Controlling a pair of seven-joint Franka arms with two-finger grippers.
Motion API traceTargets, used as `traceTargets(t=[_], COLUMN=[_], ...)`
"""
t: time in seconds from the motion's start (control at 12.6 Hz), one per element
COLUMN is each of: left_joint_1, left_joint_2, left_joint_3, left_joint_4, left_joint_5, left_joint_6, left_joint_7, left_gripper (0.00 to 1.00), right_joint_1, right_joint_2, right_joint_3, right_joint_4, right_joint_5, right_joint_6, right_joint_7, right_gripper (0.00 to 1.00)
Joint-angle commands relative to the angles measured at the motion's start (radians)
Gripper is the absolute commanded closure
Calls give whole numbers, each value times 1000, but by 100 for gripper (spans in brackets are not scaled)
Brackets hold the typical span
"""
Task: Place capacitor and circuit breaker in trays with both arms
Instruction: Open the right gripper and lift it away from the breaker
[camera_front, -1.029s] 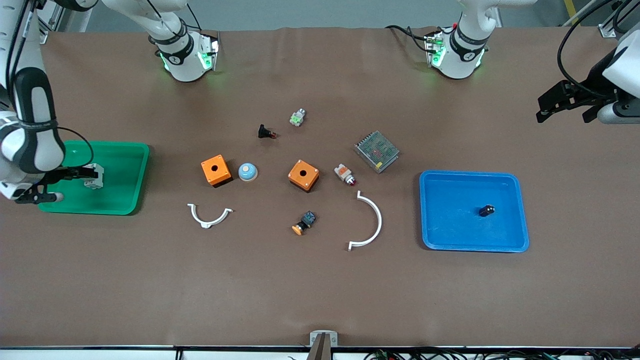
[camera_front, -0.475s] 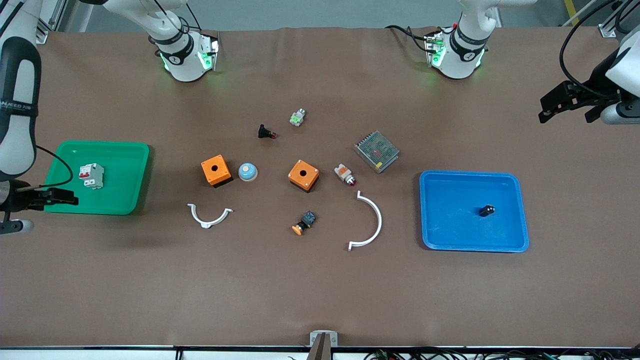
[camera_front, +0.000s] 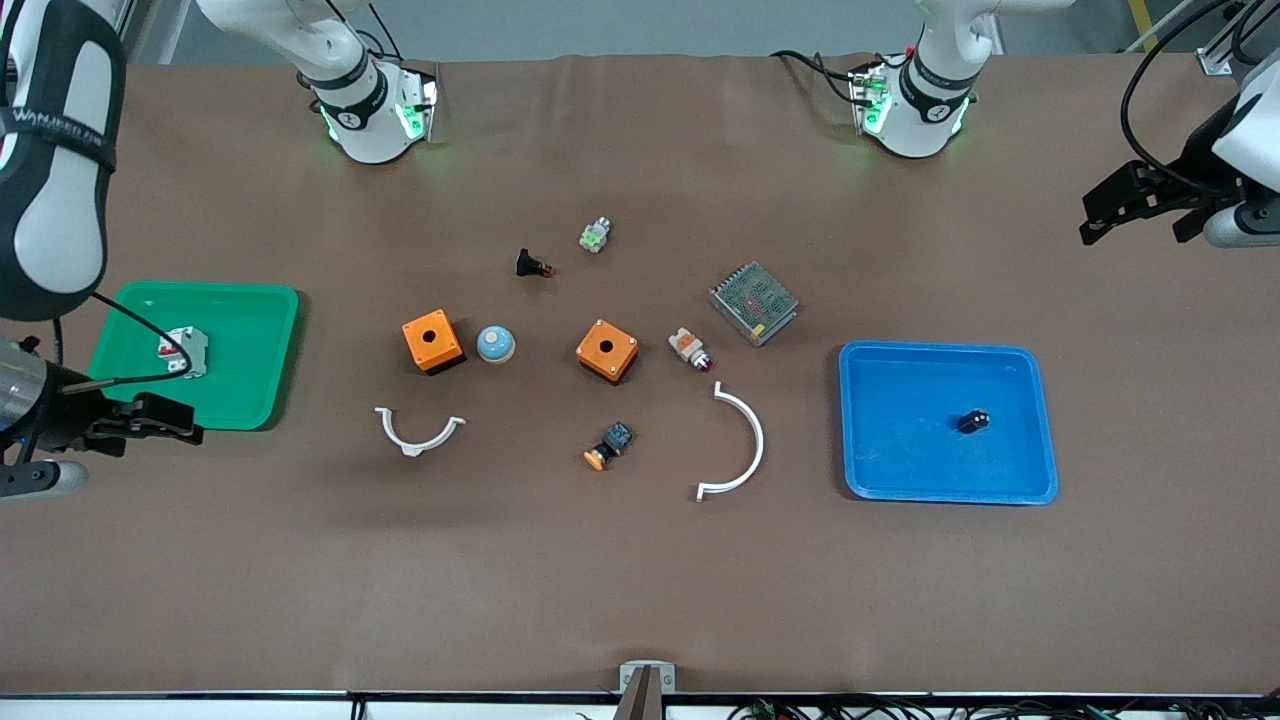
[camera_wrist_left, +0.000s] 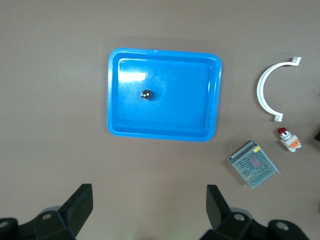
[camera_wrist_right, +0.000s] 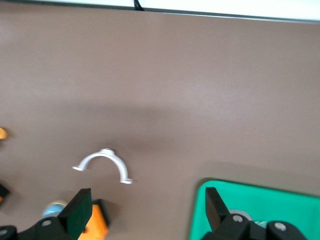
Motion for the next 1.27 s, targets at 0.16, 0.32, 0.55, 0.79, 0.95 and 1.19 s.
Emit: traceTargets(t=[0.16,0.32,0.55,0.79,0.95,1.19], left_joint_1=[-2,-2,-2,-1,-6,-4], left_joint_2=[-34,-34,-28,-20,-19,-17], left_joint_3=[-5,-16,-16,-14,-16,-16], left_joint_4=[-27,-21,5,22,22,22], left_joint_5=[31,31,33,33,33,33], left_joint_6=[-18,-40,-41,-41,-41,-41], left_joint_7=[-14,-15,1,1,1,3], left_gripper=[0,0,0,0,0,0], right_joint_1=[-225,-269,-281,-316,-312,-310], right_joint_2=[-171,-202,-228,-302,-321,-354], right_joint_3=[342,420,415,415,417,418], right_joint_4=[-2,-3,-13,-146,-164,-179], right_joint_5=[-253,-351,-267,-264,-276,-273], right_joint_6=[-85,-138,-234,-139,-140,-149], right_joint_7=[124,130,245,234,236,237], right_gripper=[0,0,0,0,0,0])
